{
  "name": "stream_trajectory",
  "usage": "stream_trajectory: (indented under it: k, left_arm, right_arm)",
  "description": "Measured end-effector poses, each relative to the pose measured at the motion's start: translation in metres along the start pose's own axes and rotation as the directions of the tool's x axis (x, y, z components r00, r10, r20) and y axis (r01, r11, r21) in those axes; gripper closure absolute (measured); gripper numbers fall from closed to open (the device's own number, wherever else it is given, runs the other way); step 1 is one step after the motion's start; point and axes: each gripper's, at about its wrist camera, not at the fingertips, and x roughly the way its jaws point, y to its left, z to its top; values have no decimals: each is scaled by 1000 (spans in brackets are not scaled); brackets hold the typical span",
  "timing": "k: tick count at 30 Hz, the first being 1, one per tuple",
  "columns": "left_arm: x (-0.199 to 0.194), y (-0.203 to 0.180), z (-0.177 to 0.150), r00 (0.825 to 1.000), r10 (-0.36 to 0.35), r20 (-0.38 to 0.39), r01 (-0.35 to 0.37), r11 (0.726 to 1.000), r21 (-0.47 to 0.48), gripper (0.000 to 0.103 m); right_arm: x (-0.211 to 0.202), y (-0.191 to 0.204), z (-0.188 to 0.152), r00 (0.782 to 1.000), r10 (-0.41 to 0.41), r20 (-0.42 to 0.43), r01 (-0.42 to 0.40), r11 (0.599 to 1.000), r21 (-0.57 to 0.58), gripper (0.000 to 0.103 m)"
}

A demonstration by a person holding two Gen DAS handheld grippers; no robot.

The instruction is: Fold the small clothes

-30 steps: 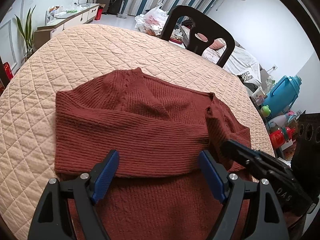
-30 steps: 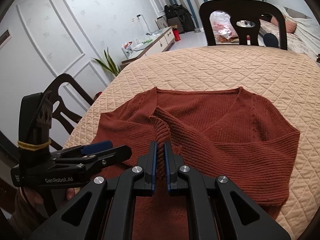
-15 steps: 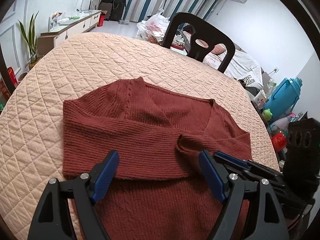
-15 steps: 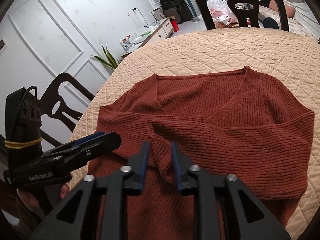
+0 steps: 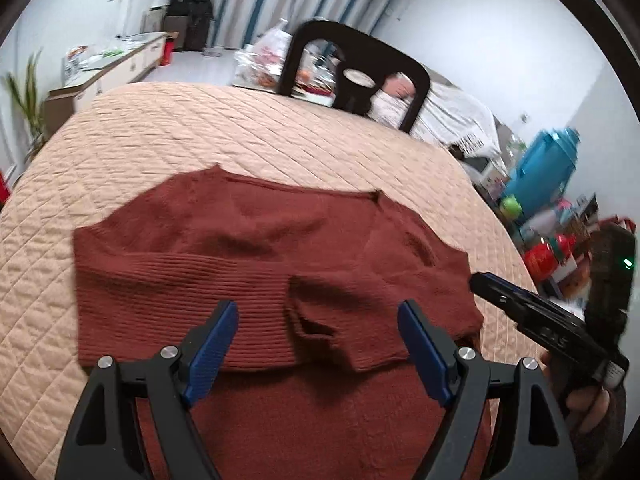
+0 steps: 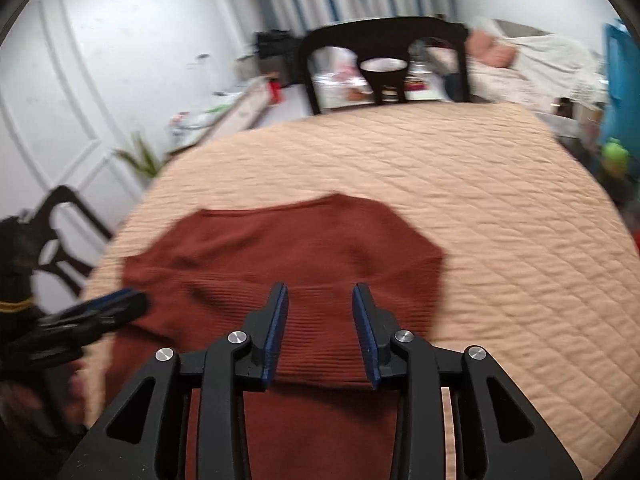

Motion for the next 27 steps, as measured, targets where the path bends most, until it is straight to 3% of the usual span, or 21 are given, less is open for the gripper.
stream_trajectory:
  k: [5, 10, 16, 22, 27]
  left_arm:
    - [17, -5, -10, 997, 47, -67, -43, 998, 51, 19]
    - [22, 3, -20, 980, 179, -93, -167, 978, 125, 20]
    - [9, 7, -24, 976, 200, -85, -187, 972, 144, 19]
    - [-6, 13, -19, 976, 218, -15, -215, 970, 116, 19]
    - [-3, 12, -23, 979, 196, -49, -189, 974, 127, 19]
  right_arm:
    - [22, -7, -13, 996, -52, -67, 51, 999, -17, 69]
    - [24, -4, -22, 991, -122, -60, 116, 989, -88, 69]
    - [20, -7, -26, 980, -194, -35, 189, 975, -118, 63]
    - [10, -4, -28, 985, -172, -4, 170, 977, -129, 63]
    - [17, -7, -34, 980, -196, -42, 189, 974, -124, 63]
